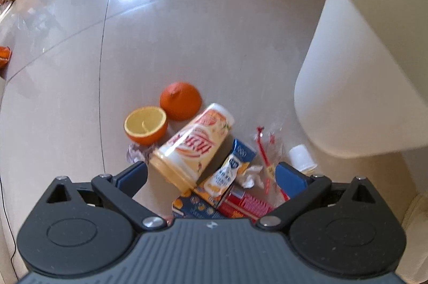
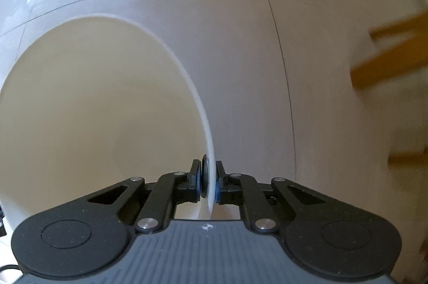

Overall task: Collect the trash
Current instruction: 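Tilt the bucket toward the pile with the right gripper while the left tool approaches the items, then grasp the red-white snack packet with the left gripper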

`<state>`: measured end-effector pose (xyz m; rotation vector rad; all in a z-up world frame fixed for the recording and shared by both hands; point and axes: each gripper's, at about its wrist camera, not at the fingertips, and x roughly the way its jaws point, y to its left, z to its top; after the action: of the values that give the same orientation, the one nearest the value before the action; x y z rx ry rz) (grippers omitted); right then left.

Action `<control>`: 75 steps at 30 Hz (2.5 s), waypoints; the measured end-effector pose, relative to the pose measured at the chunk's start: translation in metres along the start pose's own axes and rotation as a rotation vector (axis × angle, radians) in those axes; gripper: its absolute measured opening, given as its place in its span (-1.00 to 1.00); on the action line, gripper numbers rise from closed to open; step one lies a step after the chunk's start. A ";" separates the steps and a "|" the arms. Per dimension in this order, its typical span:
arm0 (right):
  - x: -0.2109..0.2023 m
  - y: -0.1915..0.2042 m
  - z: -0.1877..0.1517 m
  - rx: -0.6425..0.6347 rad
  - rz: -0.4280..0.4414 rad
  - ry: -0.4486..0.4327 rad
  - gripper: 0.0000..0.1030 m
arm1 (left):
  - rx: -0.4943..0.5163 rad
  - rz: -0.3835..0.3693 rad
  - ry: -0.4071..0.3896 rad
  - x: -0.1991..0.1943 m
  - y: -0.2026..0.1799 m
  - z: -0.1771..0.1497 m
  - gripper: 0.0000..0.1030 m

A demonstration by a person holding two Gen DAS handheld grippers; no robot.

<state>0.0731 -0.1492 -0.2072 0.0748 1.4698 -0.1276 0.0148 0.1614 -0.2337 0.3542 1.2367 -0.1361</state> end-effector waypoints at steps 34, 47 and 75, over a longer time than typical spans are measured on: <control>-0.004 0.022 0.018 -0.054 -0.001 -0.103 -0.80 | 0.007 0.063 0.041 0.048 0.031 -0.066 0.96; 0.008 -0.008 0.024 0.072 0.044 -0.068 -0.79 | -0.243 0.057 0.098 0.112 0.076 -0.125 0.80; 0.009 0.006 0.025 0.047 0.011 -0.086 -0.75 | -0.222 0.126 0.186 0.140 0.081 -0.116 -0.07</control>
<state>0.0995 -0.1473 -0.2135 0.1138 1.3809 -0.1544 -0.0201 0.2885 -0.3826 0.2540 1.3944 0.1447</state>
